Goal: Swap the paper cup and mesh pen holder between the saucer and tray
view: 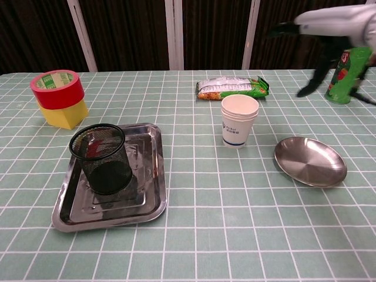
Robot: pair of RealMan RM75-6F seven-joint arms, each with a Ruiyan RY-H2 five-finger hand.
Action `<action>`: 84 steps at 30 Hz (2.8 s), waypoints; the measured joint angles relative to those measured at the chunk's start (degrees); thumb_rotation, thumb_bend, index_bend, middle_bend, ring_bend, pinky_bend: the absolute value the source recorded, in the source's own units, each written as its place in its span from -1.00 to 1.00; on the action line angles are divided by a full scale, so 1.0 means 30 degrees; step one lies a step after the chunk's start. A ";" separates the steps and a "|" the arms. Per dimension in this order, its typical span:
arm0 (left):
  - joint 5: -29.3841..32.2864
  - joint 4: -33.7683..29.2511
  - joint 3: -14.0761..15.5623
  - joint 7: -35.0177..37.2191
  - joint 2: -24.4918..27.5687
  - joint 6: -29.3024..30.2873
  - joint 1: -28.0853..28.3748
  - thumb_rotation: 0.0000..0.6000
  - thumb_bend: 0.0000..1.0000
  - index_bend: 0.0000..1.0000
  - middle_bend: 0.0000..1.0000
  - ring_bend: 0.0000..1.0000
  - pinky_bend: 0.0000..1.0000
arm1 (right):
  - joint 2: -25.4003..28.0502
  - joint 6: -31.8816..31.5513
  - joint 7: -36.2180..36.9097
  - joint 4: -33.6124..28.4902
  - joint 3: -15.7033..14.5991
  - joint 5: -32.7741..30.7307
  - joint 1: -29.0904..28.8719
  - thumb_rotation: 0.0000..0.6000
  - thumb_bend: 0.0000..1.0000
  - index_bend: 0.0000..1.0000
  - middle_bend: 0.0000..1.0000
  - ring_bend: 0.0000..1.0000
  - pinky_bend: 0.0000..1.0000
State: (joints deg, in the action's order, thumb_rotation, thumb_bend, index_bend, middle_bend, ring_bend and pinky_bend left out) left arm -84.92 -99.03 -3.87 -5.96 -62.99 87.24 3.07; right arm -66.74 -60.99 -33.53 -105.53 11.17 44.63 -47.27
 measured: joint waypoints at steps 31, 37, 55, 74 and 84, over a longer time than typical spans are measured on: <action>0.5844 -0.2759 -0.1521 -0.5255 -0.2329 -1.2577 1.0256 1.00 -1.00 -0.71 -1.00 -1.00 -0.81 | 0.1488 -0.6766 0.8301 0.1854 -0.5669 1.0125 1.1937 1.00 -1.00 -0.93 -1.00 -1.00 -1.00; 0.6099 -0.1809 -0.1345 -0.6054 -0.4076 -1.2209 1.0891 1.00 -1.00 -0.71 -1.00 -1.00 -0.81 | 0.1545 -0.6729 0.8445 0.1825 -0.5423 1.0347 1.2136 1.00 -1.00 -0.93 -1.00 -1.00 -1.00; 0.5344 0.0000 -0.0723 -0.6181 -0.5949 -1.1198 1.1550 1.00 -0.14 -0.22 -0.33 -0.45 -0.21 | 0.1701 -0.6377 0.9253 0.1885 -0.4644 1.0828 1.2703 1.00 -1.00 -0.93 -1.00 -1.00 -1.00; 0.4427 -0.1512 -0.3239 -0.3471 -0.6455 -1.1454 1.3733 1.00 -0.12 -0.16 -0.38 -0.45 -0.20 | 0.1921 -0.6163 1.0200 0.2130 -0.3738 1.0319 1.3199 1.00 -1.00 -0.93 -1.00 -1.00 -1.00; 1.1080 -0.0436 -0.3806 -0.8267 -0.9371 -1.3282 1.7881 1.00 -0.38 -0.24 -0.45 -0.51 -0.22 | 0.2101 -0.5941 1.0568 0.2263 -0.3508 1.0267 1.3383 1.00 -1.00 -0.93 -1.00 -1.00 -1.00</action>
State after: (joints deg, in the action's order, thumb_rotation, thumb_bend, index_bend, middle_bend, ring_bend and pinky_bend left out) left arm -51.68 -100.34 -15.29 -30.76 -91.10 47.39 56.71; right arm -60.44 -78.81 -1.82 -98.74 0.65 75.43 -7.13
